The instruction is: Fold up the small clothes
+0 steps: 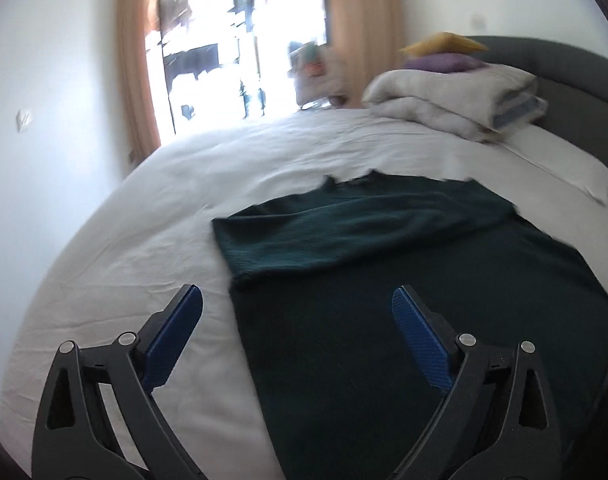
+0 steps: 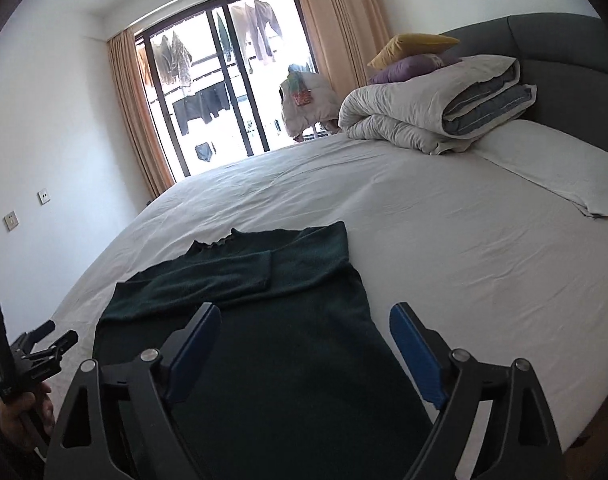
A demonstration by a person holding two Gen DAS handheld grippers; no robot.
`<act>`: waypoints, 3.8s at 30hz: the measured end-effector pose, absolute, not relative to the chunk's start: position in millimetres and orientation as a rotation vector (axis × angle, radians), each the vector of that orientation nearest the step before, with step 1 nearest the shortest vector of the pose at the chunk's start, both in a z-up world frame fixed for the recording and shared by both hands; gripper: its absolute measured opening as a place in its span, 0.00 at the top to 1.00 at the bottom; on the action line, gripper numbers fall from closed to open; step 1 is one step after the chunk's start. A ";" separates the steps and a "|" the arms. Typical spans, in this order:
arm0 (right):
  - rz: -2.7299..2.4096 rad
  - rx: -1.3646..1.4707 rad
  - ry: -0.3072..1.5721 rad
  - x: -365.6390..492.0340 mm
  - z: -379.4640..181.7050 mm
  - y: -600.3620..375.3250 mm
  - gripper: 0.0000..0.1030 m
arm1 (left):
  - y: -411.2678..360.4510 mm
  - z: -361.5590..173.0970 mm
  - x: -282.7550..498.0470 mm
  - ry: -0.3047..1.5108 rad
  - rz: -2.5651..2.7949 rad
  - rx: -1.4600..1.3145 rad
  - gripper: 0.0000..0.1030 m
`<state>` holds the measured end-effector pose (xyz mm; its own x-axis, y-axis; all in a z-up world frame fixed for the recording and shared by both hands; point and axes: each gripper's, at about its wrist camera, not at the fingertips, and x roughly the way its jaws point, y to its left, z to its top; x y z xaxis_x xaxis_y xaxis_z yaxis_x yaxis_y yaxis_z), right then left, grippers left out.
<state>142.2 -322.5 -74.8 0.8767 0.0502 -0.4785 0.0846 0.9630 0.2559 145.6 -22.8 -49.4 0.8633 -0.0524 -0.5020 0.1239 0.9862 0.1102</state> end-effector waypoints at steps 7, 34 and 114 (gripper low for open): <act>-0.007 0.289 0.521 90.2 -88.3 -305.1 0.14 | -77.4 -71.1 9.2 0.390 -0.268 0.559 0.05; 0.067 0.302 0.548 86.7 -84.0 -268.9 0.15 | -93.1 -203.4 -57.7 0.339 -0.233 1.143 0.31; 0.010 -1.036 0.676 41.0 -183.0 -234.2 0.97 | -69.8 -101.2 -28.4 0.485 -0.289 0.710 0.97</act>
<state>41.0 -234.2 -183.0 0.7991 -0.2999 -0.5210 -0.3156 0.5285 -0.7881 -28.4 -69.8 -101.2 0.8511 -0.0902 -0.5172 0.4118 0.7259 0.5510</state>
